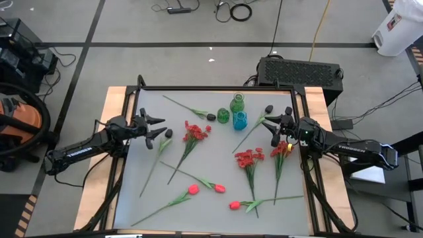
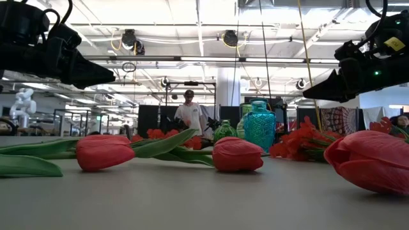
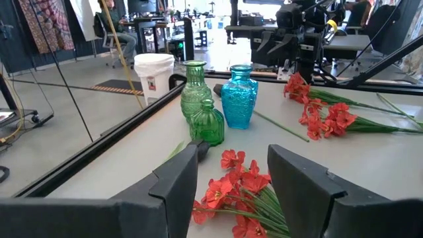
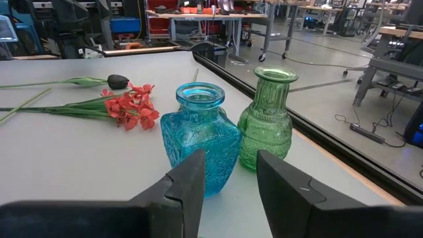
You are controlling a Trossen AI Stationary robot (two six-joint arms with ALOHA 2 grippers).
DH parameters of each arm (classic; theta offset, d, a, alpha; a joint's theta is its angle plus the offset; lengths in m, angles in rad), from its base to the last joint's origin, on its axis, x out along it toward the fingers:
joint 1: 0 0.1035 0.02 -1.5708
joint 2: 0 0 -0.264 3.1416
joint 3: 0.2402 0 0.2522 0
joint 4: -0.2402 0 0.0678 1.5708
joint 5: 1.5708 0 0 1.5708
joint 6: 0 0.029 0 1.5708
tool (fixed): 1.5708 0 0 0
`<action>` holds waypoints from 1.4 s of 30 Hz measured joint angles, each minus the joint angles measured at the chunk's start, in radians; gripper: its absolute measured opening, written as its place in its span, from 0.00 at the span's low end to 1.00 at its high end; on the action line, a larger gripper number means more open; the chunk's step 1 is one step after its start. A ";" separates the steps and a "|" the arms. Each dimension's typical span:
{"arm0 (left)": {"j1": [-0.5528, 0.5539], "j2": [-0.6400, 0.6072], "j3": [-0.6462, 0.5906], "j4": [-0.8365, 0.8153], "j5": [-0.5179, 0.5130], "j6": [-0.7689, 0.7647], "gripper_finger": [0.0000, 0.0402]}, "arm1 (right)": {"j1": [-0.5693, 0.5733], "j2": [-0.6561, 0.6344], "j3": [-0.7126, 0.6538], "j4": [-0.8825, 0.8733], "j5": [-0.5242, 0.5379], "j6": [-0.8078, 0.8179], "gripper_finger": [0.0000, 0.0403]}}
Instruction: Sort flowers into vase by color
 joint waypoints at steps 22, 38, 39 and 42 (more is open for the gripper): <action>0.000 0.000 0.000 0.000 0.000 0.000 0.48 | 0.000 0.000 0.000 0.002 0.000 0.000 0.32; 0.000 0.000 0.000 0.000 0.000 0.000 0.48 | 0.002 0.000 0.120 0.049 -0.106 0.527 0.32; 0.000 0.000 0.000 0.000 0.000 0.000 0.48 | 0.002 0.000 0.151 0.016 -0.107 0.550 0.32; 0.000 0.000 0.000 0.000 0.000 0.000 0.48 | 0.002 0.009 0.276 -0.169 -0.106 0.576 0.32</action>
